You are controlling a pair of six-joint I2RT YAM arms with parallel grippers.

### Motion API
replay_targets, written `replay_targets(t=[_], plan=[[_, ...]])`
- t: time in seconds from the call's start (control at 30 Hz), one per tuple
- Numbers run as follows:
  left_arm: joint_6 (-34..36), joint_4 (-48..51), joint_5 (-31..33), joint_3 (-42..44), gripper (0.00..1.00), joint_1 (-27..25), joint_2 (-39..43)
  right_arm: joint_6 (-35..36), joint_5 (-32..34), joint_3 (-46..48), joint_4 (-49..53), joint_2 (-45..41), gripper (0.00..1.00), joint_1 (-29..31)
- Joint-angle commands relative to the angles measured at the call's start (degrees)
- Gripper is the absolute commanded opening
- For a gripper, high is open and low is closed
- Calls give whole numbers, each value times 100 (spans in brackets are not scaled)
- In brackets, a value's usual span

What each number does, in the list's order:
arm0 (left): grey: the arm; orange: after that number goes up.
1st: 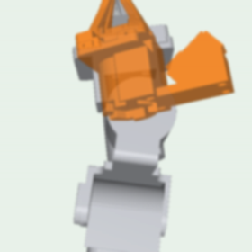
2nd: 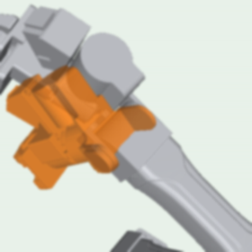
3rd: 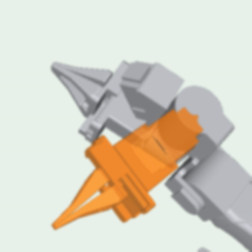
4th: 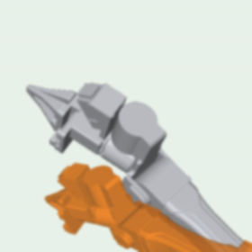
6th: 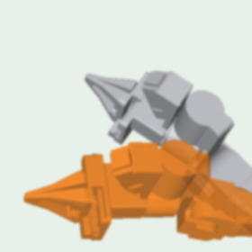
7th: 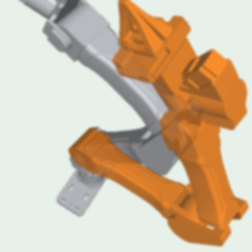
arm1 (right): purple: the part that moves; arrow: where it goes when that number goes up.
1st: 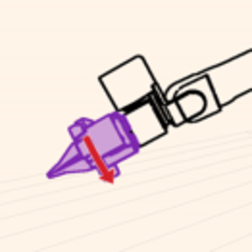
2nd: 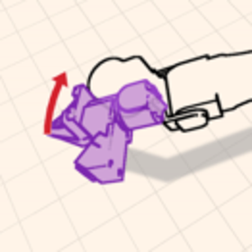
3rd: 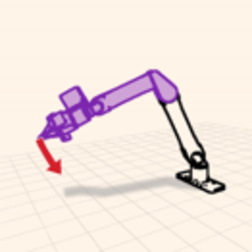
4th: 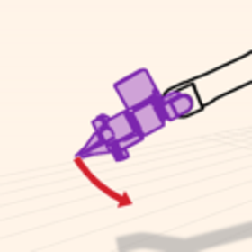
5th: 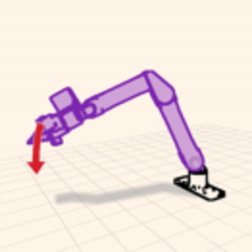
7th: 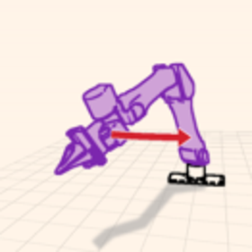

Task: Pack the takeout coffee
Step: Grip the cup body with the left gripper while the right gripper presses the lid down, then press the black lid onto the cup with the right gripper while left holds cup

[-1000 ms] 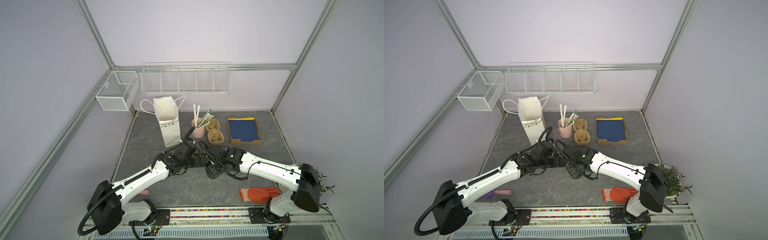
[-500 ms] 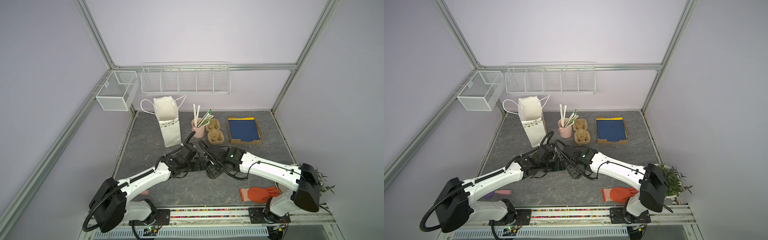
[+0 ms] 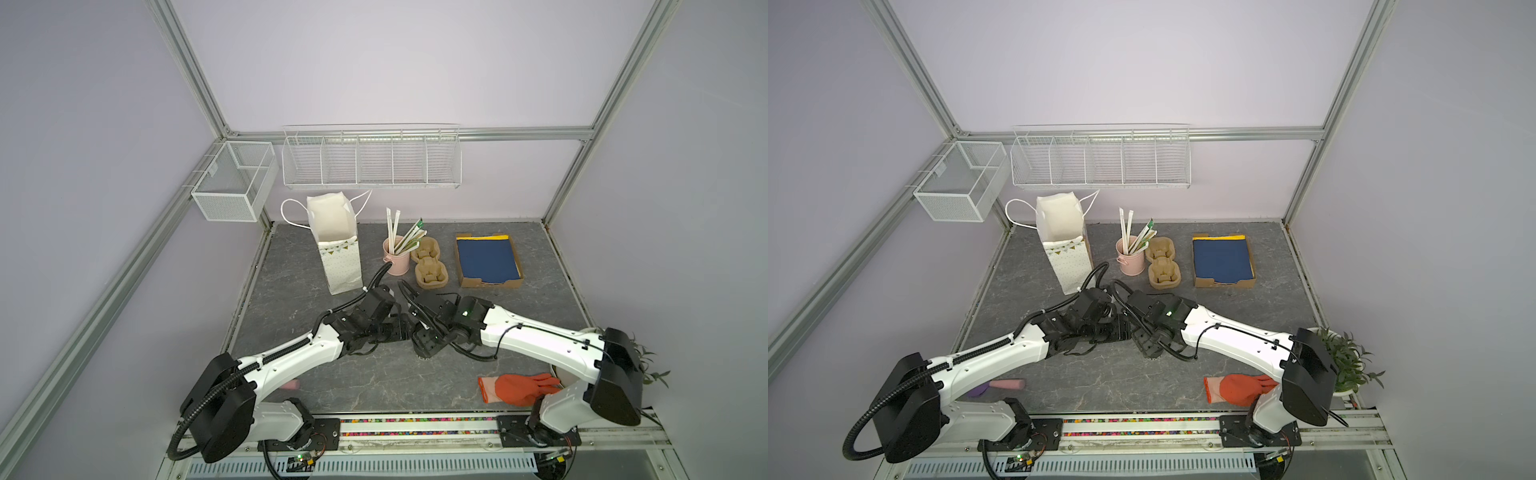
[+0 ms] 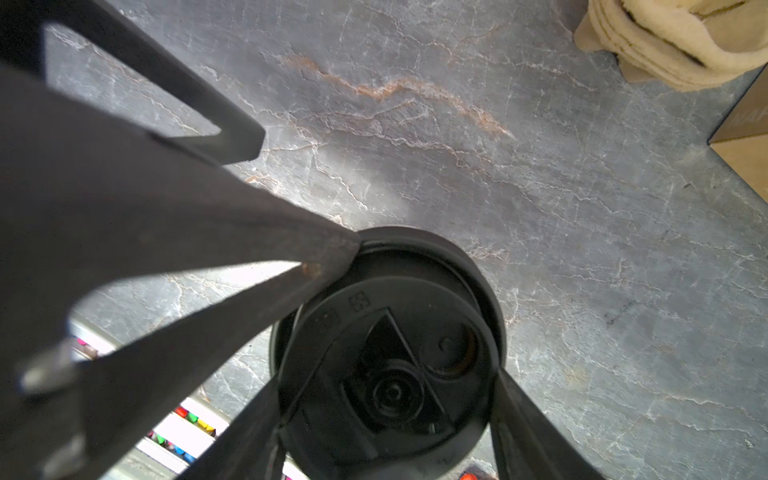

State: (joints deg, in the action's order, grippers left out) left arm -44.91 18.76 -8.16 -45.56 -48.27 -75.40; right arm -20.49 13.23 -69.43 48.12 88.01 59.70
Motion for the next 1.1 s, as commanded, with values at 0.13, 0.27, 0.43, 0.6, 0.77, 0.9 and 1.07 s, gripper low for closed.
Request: replay_targets(t=[0.13,0.27,0.43,0.6,0.77,0.9,1.07], plan=[[-83,482,238,382,59,19,-338,54,-772,621,519,449,70,-2],[-18,619,320,333,57,12,-306,48,-770,624,544,384,70,-3],[5,780,379,301,56,11,-292,77,-791,629,534,336,70,-10],[147,1173,678,18,65,17,147,111,-805,619,516,337,70,-10],[170,1181,538,-115,66,11,50,155,-820,562,522,340,71,-19],[63,897,246,9,67,18,67,209,-916,549,488,331,71,-15],[-45,816,169,20,70,18,474,294,-1074,579,446,358,71,-13]])
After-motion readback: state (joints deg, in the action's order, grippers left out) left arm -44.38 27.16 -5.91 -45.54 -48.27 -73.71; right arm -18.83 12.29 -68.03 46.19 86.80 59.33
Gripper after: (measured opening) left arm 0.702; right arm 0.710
